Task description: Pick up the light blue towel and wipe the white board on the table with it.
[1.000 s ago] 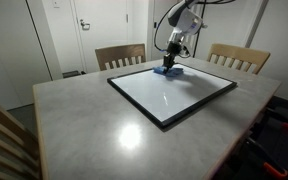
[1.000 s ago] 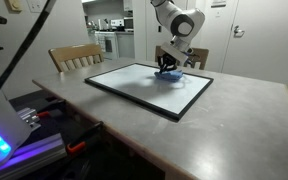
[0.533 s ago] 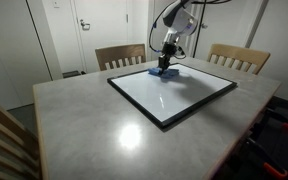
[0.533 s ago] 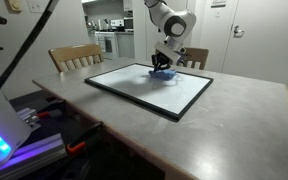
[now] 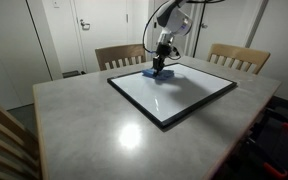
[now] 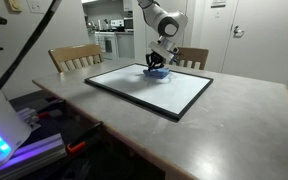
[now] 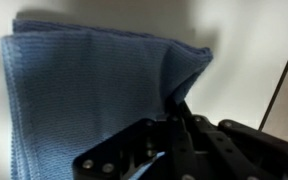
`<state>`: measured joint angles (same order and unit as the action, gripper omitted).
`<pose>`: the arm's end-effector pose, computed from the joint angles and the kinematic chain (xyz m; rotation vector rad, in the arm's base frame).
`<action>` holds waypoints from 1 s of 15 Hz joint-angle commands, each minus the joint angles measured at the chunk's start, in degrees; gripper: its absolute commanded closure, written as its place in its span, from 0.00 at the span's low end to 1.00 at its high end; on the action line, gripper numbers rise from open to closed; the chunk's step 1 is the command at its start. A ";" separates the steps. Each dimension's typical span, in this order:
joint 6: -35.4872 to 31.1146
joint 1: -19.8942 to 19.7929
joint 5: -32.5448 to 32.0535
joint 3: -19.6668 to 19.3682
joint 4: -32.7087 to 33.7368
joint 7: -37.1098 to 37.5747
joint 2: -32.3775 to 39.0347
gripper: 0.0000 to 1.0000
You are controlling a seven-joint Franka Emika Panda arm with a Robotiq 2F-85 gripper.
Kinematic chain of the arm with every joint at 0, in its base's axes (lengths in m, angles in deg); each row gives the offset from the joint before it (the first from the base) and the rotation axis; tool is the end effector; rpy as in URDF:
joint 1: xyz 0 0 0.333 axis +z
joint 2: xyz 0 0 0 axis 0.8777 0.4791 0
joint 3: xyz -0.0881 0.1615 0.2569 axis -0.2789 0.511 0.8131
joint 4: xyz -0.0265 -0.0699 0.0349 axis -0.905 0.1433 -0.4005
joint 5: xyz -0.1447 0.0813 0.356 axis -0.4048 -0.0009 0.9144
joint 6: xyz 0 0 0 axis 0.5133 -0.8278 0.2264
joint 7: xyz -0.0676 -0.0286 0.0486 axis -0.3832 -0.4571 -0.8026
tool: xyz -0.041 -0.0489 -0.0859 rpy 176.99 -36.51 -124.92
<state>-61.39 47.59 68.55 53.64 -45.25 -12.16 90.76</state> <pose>0.7089 -0.0492 0.1395 -2.5802 -0.4505 0.1017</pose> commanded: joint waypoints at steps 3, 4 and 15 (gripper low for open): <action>-1.33 1.69 -0.25 0.70 -0.73 0.74 0.57 0.99; -1.28 2.02 -0.28 0.81 -0.66 0.79 0.66 0.99; -0.05 4.41 -0.82 1.72 1.99 1.09 2.57 0.99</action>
<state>-61.33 51.13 68.48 54.90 -45.11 -12.02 91.25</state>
